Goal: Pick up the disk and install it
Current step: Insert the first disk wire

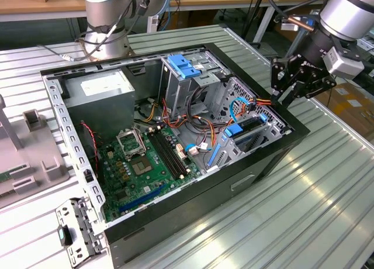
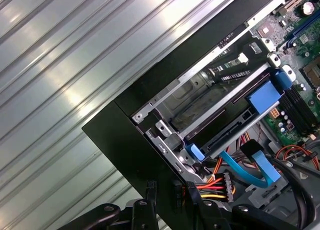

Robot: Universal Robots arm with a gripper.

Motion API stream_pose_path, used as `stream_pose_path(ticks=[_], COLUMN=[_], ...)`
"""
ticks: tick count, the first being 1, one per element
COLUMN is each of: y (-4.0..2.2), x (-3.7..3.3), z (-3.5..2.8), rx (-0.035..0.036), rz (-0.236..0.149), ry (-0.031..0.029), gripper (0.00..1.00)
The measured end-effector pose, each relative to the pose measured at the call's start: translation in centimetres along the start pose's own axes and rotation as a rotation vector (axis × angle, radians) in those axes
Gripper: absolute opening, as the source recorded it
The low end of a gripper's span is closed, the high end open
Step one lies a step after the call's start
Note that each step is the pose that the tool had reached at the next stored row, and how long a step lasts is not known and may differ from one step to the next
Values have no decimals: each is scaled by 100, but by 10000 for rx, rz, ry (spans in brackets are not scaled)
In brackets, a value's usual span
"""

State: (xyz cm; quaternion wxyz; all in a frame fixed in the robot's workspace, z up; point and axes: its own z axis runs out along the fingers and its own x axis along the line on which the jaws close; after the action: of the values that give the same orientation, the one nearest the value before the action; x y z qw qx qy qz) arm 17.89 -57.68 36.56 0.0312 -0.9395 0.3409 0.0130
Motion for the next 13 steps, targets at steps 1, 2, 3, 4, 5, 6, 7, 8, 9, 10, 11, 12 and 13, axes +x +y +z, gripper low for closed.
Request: stream_pose_path(ticks=[1,2,3,4,5,6,7,8,9,10,11,12,13], y=[-1,-1,-2,-2,-2,-2,-2,-2,-2,-2,-2,-3,-3], x=[1,2,2,2,2,2,2,2,3,3,3,3,3], z=[1,1,1,1,1,1,1,1,1,1,0,0,0], rx=[0,0,0,0,0,0,0,0,0,0,-2,-2,-1], rz=[-2,-3,-4,-3,-3,-3,-3,-3,-4,-3,-3,-3,-3], ry=[0,0,-1,-1,-1,-1,-1,-1,-1,-1,2,1,1], gripper=[36,36,36,36,36,36,36,36,35,28,22,17,17])
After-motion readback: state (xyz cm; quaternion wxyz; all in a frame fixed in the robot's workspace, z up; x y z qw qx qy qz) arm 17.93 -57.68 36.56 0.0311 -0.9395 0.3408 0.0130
